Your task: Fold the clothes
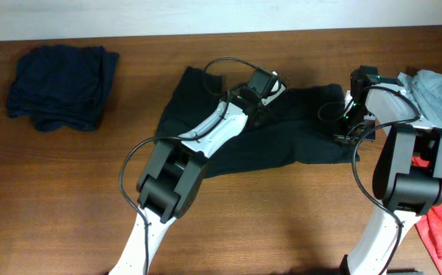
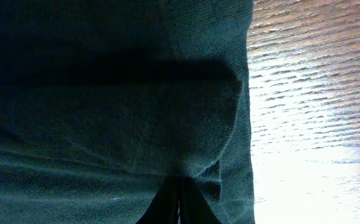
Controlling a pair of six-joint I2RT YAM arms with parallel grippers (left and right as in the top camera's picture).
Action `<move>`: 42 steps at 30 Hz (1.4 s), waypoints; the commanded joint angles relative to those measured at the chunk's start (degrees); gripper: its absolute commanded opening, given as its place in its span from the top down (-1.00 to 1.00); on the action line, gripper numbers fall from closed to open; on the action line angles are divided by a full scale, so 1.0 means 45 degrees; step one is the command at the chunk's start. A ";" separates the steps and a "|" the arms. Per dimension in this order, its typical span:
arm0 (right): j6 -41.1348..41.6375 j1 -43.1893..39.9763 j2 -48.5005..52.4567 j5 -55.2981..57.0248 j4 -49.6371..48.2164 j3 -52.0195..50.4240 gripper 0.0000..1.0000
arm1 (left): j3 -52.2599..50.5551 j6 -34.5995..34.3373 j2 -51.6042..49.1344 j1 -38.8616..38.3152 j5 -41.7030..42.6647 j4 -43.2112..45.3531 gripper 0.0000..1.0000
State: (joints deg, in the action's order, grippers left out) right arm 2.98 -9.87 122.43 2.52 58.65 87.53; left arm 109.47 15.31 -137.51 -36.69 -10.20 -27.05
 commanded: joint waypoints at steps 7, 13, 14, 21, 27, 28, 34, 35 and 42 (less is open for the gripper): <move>0.0053 0.0015 -0.0053 -0.0083 -0.0097 0.0029 0.89 | -0.0015 -0.1467 0.2521 0.0175 0.0670 -0.3852 -0.26; 0.0053 0.0015 -0.0053 -0.0083 -0.0097 0.0029 0.89 | -0.0461 -0.1540 0.2404 0.0301 0.1705 -0.5484 0.36; 0.0053 0.0015 -0.0053 -0.0083 -0.0097 0.0029 0.89 | -0.0578 -0.1540 0.2404 0.0306 0.1651 -0.5649 0.43; 0.0053 0.0015 -0.0053 -0.0087 -0.0102 0.0029 0.89 | -0.1481 -0.1472 0.2404 0.0447 0.1209 -0.6062 0.14; 0.0053 0.0015 -0.0053 -0.0087 -0.0136 0.0029 0.89 | -0.2735 -0.0937 0.2404 0.0816 0.0291 -0.5377 -0.01; 0.0053 0.0015 -0.0053 -0.0087 -0.0136 0.0029 0.89 | -0.2900 -0.0899 0.2404 0.0860 0.0277 -0.5187 -0.02; 0.0053 0.0015 -0.0053 -0.0087 -0.0136 0.0029 0.89 | -0.3152 -0.0903 0.2404 0.1093 -0.0860 -0.4478 -0.06; 0.0053 0.0015 -0.0053 -0.0087 -0.0131 0.0029 0.88 | -0.3152 -0.0903 0.2404 0.1132 -0.1209 -0.4347 -0.06; 0.0053 0.0015 -0.0053 -0.0087 -0.0131 0.0029 0.89 | -0.3152 -0.0903 0.2409 0.1277 -0.2079 -0.3546 -0.09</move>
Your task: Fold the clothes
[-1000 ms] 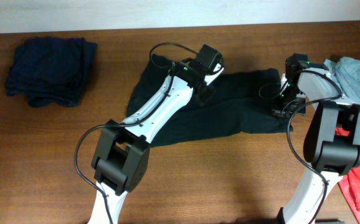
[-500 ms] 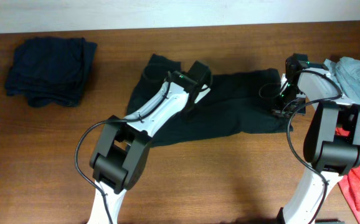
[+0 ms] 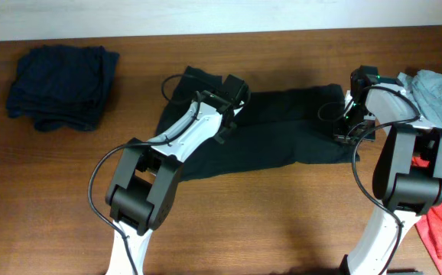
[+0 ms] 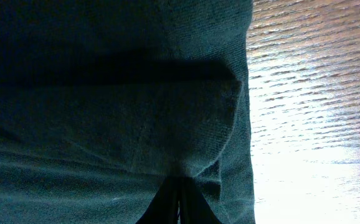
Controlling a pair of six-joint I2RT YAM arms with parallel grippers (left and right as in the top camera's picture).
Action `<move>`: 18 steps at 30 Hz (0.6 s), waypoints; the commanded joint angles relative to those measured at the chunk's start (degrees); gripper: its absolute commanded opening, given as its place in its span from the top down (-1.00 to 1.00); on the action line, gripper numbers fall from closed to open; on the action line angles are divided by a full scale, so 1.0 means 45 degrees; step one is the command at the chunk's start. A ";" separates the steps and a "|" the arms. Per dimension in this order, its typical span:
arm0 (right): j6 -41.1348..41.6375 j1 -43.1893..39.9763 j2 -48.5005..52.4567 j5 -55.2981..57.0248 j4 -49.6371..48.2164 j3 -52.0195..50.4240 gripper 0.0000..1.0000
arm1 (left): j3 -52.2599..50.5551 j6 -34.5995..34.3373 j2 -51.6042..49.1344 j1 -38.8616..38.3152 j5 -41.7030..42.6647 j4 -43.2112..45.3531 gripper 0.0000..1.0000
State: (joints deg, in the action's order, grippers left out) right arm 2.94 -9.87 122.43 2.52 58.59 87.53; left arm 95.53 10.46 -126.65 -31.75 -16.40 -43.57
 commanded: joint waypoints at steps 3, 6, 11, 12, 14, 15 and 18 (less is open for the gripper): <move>0.0068 0.0015 -0.0053 -0.0087 -0.0117 0.0029 0.89 | -0.0053 0.0180 -0.0005 0.0189 -0.0811 0.0427 -0.17; 0.0068 0.0015 -0.0053 -0.0087 -0.0117 0.0029 0.89 | -0.0053 0.0180 -0.0005 0.0219 -0.1122 0.0942 -0.35; 0.0063 0.0015 -0.0053 -0.0083 -0.0112 0.0029 0.89 | 0.0461 0.0034 0.0078 0.0413 -0.2161 0.1248 -0.46; 0.0063 0.0015 -0.0053 -0.0087 -0.0112 0.0029 0.89 | 0.0748 -0.0296 0.0160 0.0476 -0.2327 0.0942 -0.46; 0.0068 0.0015 -0.0053 -0.0087 -0.0112 0.0029 0.89 | 0.1438 -0.1064 0.0369 0.0602 -0.2254 -0.0049 -0.47; 0.0063 0.0015 -0.0053 -0.0087 -0.0112 0.0029 0.89 | 0.1821 -0.1336 0.0476 0.0685 -0.1982 -0.0729 -0.48; 0.0068 0.0015 -0.0053 -0.0087 -0.0121 0.0029 0.89 | 0.2603 -0.1588 0.0777 0.0923 -0.0709 -0.2414 -0.47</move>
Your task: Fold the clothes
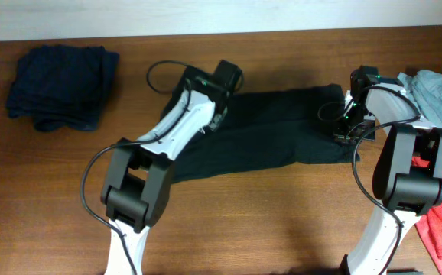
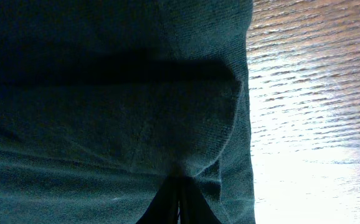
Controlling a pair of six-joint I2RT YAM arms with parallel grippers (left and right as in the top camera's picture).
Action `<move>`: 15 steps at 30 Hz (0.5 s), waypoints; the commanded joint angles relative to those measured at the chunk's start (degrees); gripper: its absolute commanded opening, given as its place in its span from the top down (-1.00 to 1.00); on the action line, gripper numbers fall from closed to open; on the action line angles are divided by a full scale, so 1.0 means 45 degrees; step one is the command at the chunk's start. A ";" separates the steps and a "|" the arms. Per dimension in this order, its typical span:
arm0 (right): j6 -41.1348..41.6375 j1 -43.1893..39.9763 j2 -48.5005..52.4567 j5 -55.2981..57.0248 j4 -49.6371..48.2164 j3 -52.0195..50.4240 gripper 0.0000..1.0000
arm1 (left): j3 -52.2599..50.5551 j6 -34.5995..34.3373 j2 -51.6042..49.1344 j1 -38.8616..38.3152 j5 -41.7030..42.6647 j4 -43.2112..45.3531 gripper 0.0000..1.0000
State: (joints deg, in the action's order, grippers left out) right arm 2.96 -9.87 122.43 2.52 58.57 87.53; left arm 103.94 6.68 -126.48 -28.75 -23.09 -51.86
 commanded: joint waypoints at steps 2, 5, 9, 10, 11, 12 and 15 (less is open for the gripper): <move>0.0063 0.0015 -0.0053 -0.0087 -0.0126 0.0029 0.88 | 0.0811 -0.0801 0.0855 0.0427 0.1064 -0.1205 -0.46; 0.0063 0.0015 -0.0053 -0.0087 -0.0117 0.0029 0.89 | 0.0811 -0.1297 0.0874 0.0869 0.1044 -0.2205 -0.07; 0.0058 0.0015 -0.0058 -0.0083 -0.0121 0.0141 0.92 | 0.0821 -0.2531 0.0976 0.2055 0.1817 -0.3366 0.78; 0.0053 0.0015 -0.0058 -0.0083 -0.0087 0.0257 0.92 | 0.0821 -0.2526 0.1030 0.2341 0.2341 -0.3546 0.84; -0.0165 0.0015 -0.0087 -0.0102 0.0073 0.0520 0.92 | 0.0821 -0.2526 0.1044 0.2628 0.2803 -0.3682 0.85; -0.0481 0.0015 -0.0126 -0.0141 0.0340 0.0894 0.92 | 0.0821 -0.2521 0.1069 0.2992 0.3220 -0.3827 0.86; -0.0656 0.0049 -0.0267 -0.0209 0.1243 0.2171 0.91 | 0.0821 -0.2526 0.1064 0.3920 0.3419 -0.3818 0.77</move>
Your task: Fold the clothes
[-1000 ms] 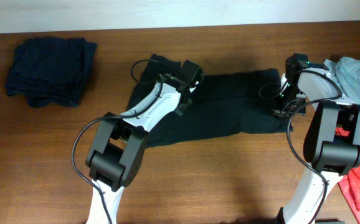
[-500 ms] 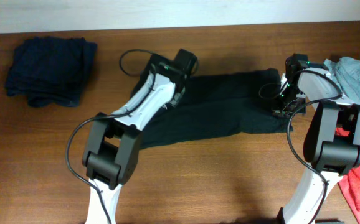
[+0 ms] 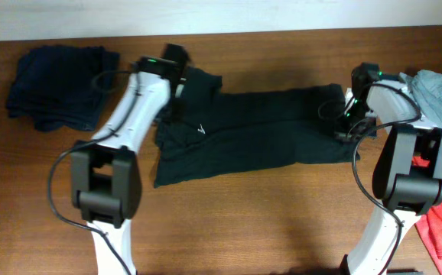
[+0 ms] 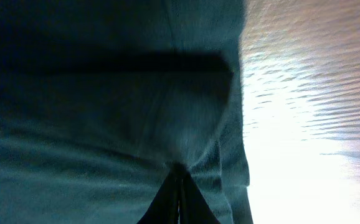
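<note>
A black garment lies spread across the middle of the wooden table, with a small white mark showing on its left half. My left gripper sits at the garment's upper left corner and seems shut on the cloth edge; its fingers are hard to make out from above. My right gripper is at the garment's right edge. In the right wrist view the dark cloth fills most of the frame, and the right gripper is shut on a pinch of it, the jaws pressed together.
A folded dark blue pile rests at the back left. A light grey-blue garment and a red one lie at the right edge. Bare wood shows just right of the cloth's edge.
My left gripper has moved left, from the garment's upper middle to its upper left corner. The garment's left half now reaches further left and shows a white mark. The right gripper has kept its hold.
My left gripper was first at the garment's top edge near the middle, then a little further left at each moment, and now at the far left corner. The cloth's left end has spread out leftward with it. My right gripper stayed shut on the right edge throughout.
</note>
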Controlling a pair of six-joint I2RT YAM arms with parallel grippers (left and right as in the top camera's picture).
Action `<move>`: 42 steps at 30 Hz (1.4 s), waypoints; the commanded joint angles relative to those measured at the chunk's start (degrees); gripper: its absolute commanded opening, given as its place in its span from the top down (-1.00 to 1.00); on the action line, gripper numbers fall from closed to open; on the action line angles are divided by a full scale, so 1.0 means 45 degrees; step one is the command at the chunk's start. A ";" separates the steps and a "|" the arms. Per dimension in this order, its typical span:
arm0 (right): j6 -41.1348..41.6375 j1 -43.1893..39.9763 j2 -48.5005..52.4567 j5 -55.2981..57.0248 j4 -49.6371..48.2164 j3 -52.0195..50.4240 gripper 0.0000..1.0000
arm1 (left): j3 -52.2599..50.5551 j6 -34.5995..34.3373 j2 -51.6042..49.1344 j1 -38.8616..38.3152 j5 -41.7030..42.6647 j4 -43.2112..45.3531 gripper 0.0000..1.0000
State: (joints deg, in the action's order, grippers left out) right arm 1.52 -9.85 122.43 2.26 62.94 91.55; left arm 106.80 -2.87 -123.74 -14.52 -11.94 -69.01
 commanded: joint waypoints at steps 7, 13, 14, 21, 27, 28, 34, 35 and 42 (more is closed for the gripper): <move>-0.0583 0.0019 -0.0296 -0.0505 0.2725 0.4328 0.21 | 0.0194 -0.0296 0.0476 0.2822 0.3487 0.0083 0.89; -0.0573 0.0019 -0.0262 -0.0510 0.4337 0.4634 -0.37 | 0.0194 -0.0029 0.0476 0.3487 0.4517 -0.0126 0.99; -0.0573 0.0019 -0.0257 -0.0515 0.4435 0.4561 -0.37 | 0.0194 -0.0029 0.0476 0.3463 0.4818 -0.0155 0.99; -0.0578 0.0034 -0.0257 -0.1719 0.4949 0.4260 0.13 | 0.0194 -0.0024 0.0476 0.2467 0.6135 -0.0539 0.99; -0.0573 0.0034 -0.0257 -0.1982 0.5003 0.3279 0.92 | -0.0350 0.0015 0.0476 0.1127 0.5032 -0.1705 0.99; -0.0573 0.0034 -0.0257 -0.1987 0.4862 0.3016 0.92 | -0.0675 -0.0019 0.0476 0.0869 0.4634 -0.1734 0.99; -0.0568 0.0034 -0.0257 -0.2001 0.3113 0.1083 0.92 | -0.2793 -0.0520 0.0471 0.0355 0.3696 -0.0160 0.99; -0.0568 0.0034 -0.0257 -0.2025 0.2788 0.0806 0.92 | -0.3065 -0.0559 0.0476 0.0374 0.3687 0.0092 0.99; -0.0568 0.0019 -0.0257 -0.2016 0.0364 -0.0860 0.92 | -0.3745 -0.0568 0.0471 0.0738 0.3376 0.0923 0.99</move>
State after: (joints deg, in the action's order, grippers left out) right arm -1.15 -9.87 122.39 -6.17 66.41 90.35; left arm 90.45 -4.56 -123.00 -12.03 5.28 -65.41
